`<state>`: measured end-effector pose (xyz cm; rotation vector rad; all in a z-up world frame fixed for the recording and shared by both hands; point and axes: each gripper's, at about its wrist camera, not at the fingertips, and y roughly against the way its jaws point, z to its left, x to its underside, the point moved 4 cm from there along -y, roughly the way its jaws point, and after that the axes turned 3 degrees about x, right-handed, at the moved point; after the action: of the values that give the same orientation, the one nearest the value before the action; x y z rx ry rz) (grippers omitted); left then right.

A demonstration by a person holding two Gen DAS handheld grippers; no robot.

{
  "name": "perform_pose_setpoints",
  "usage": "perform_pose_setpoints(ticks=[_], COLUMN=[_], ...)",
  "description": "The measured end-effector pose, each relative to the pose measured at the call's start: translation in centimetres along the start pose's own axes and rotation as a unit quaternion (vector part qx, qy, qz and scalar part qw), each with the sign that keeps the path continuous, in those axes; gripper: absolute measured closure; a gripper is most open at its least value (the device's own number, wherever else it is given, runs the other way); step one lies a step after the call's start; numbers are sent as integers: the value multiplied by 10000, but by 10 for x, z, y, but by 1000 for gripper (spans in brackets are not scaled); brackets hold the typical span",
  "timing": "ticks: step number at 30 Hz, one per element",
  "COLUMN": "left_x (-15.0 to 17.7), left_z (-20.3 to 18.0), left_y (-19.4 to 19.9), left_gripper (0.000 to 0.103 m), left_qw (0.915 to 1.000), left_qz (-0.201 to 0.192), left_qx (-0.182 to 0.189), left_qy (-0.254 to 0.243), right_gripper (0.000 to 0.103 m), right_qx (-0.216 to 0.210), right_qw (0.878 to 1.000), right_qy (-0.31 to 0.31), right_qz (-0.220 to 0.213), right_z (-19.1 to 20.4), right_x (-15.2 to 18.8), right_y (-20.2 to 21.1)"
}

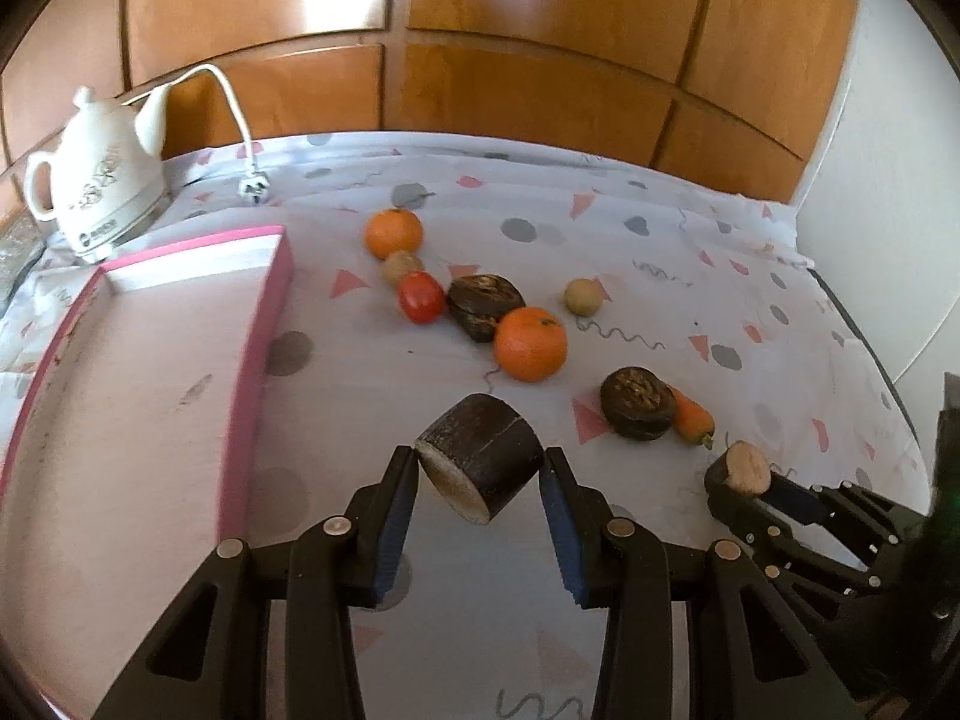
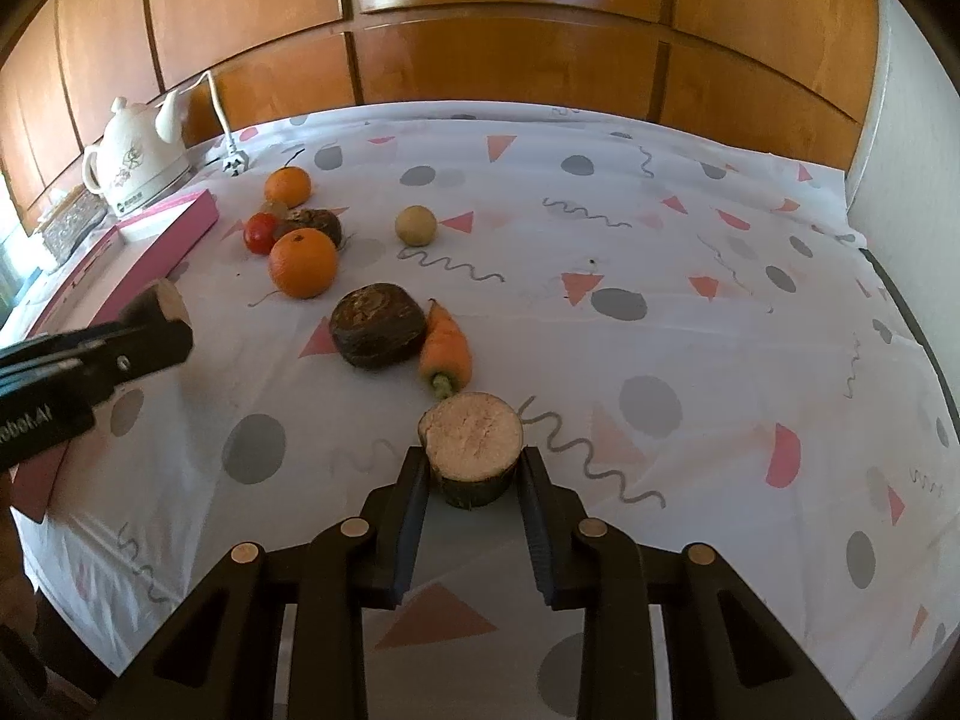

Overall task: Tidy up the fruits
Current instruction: 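Carry both root pieces into the pink tray and open both tools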

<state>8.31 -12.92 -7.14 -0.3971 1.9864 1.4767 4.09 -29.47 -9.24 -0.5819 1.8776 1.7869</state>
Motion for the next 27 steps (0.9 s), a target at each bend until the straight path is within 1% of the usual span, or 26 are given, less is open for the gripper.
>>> perform_pose_setpoints(ticks=[9, 14, 22, 27], left_x=[2, 1, 1, 1], left_z=[16, 28, 60, 89], left_y=[19, 30, 53, 72], left_gripper=[61, 61, 61, 61], left_qw=[9996, 9987, 9952, 9905], left_qz=[-193, -314, -563, -756], left_qx=[-157, -286, -581, -815], left_qy=[156, 269, 548, 810], right_gripper=[73, 73, 73, 73], right_qx=[-227, -402, -715, -994], right_qw=[9993, 9979, 9948, 9906], right_qy=[290, 514, 723, 924], right_qz=[22, 13, -109, -176], right_z=[25, 45, 77, 103], right_x=[4, 4, -10, -23], right_y=[5, 7, 14, 18])
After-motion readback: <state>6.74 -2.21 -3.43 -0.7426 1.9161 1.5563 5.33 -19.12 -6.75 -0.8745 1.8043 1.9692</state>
